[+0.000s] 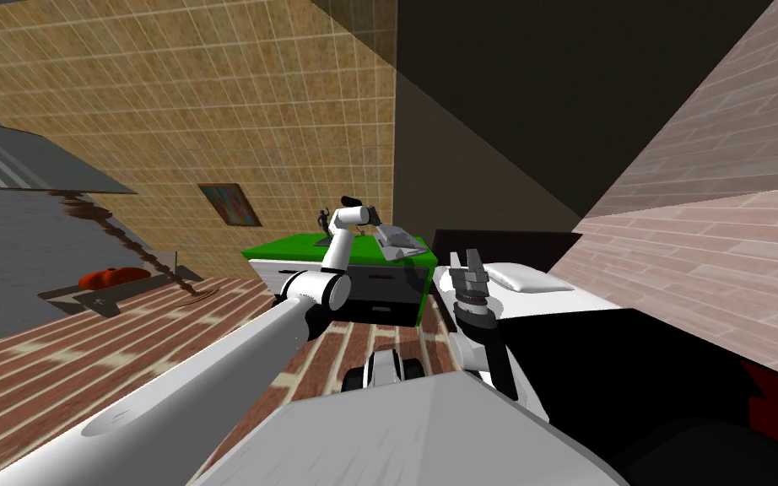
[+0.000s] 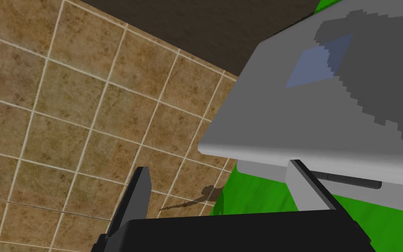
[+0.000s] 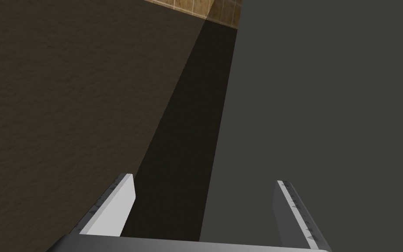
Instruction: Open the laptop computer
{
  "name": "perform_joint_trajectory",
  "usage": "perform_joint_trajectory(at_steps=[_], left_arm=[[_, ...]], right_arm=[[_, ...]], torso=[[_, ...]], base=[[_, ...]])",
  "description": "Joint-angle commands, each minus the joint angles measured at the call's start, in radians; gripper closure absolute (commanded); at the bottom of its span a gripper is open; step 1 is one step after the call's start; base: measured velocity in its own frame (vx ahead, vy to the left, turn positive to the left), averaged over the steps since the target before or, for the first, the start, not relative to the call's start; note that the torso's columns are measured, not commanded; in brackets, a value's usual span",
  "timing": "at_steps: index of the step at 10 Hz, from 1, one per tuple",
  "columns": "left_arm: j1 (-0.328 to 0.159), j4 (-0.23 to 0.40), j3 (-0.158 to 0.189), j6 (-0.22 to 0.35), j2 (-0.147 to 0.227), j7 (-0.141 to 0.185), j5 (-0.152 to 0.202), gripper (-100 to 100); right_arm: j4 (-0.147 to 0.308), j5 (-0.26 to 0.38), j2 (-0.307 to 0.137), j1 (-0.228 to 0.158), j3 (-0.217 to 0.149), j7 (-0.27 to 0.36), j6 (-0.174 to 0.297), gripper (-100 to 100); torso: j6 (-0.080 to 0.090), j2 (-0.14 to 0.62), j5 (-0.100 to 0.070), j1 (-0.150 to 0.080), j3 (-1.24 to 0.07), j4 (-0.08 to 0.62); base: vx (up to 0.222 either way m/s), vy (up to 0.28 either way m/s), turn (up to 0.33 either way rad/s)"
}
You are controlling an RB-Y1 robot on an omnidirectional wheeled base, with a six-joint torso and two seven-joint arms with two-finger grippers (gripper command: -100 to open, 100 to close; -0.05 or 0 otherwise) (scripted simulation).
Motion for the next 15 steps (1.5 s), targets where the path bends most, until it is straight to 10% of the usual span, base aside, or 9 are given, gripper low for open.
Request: perform_joint_trajectory(at_steps=[1,15], left_arm=[[-0.072,0.092,-0.036,-0.068,0.014,0.022,0.031,-100],[-0.216,0.420,-0.109,-0.210,0.043,0.068,0.091,-100]], right_arm=[[0.000,0.000,0.000,0.000,0.000,0.000,0.000,0],[0.000,0.000,0.000,0.000,0.000,0.000,0.000,0]], torso=[[-0.001,0.001,0.000,0.001,0.001,0.001],[0.000,0.003,0.000,0.001,0.002,0.001]], base=[[-0.027,0.009,0.157],[-0.012,0.005,0.053]])
